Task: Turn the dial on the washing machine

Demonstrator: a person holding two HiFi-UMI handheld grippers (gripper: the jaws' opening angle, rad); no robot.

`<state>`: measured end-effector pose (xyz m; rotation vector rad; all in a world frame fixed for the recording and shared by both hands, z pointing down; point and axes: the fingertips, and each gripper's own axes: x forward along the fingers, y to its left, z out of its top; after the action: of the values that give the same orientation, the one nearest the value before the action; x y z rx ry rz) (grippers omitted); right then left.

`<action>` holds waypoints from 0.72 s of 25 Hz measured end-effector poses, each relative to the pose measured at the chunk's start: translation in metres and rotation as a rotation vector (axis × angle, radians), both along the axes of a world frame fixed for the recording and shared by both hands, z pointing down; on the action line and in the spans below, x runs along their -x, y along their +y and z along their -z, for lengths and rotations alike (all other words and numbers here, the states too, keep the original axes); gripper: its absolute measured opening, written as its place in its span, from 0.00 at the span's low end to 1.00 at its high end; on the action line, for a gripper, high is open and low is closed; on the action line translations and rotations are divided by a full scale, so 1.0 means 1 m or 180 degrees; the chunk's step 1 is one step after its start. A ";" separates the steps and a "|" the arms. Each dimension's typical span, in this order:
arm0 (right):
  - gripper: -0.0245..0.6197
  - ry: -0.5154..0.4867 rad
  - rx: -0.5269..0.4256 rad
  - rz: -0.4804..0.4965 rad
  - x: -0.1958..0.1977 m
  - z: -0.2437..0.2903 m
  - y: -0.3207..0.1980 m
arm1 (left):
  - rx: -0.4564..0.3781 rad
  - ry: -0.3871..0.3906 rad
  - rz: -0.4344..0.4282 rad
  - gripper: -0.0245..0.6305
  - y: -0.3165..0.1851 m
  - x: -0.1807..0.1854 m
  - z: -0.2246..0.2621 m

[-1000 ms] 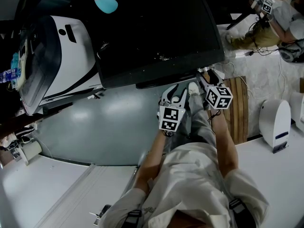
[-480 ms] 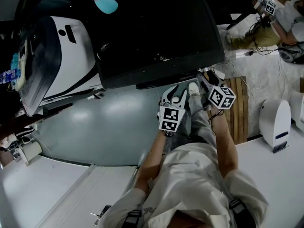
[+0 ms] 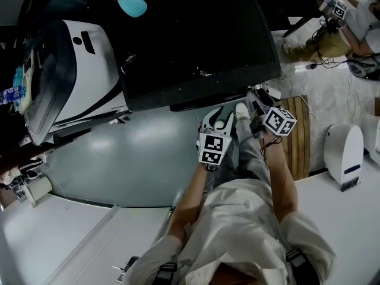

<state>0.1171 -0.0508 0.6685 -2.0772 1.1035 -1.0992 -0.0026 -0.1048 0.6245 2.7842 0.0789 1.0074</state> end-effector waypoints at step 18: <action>0.46 -0.0500 -0.0518 -0.0325 0.000 0.000 0.000 | 0.0015 -0.0021 -0.0014 0.25 0.002 0.000 -0.003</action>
<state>0.1173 -0.0505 0.6681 -1.8661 0.9664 -1.0662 -0.0026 -0.1030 0.6272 2.7776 0.0865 1.0159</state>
